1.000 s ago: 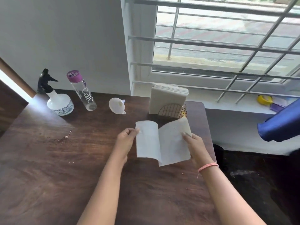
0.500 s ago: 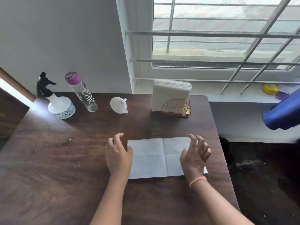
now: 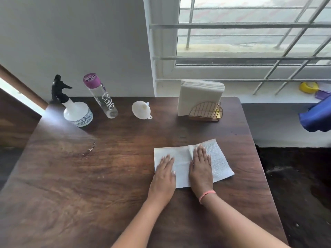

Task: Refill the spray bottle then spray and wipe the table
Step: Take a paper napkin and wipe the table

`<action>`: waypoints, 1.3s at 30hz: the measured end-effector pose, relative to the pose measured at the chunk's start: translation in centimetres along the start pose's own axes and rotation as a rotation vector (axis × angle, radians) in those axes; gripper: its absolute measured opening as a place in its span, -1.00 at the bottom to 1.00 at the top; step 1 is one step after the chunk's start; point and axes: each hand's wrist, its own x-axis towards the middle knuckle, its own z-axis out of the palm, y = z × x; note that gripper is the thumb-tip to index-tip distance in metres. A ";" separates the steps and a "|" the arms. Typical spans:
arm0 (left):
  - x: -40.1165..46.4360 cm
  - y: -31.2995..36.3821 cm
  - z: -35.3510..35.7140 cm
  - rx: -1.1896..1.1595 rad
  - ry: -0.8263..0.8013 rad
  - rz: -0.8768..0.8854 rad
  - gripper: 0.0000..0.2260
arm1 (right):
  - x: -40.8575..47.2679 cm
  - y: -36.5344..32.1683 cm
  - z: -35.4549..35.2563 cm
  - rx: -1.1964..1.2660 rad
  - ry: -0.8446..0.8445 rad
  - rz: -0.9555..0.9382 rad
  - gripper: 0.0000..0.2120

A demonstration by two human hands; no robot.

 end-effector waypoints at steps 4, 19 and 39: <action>-0.3 -2.0 -2.3 -0.100 0.024 -0.030 -0.56 | -0.7 -2.3 1.1 0.028 0.004 0.003 -0.45; 0.2 -8.0 -9.8 -0.236 0.123 -0.078 -0.61 | -3.3 -10.7 4.5 0.095 -0.021 -0.165 -0.52; -0.2 -18.5 -11.8 0.037 0.521 -0.175 -0.54 | -1.4 -5.3 1.6 -0.064 0.197 0.331 -0.44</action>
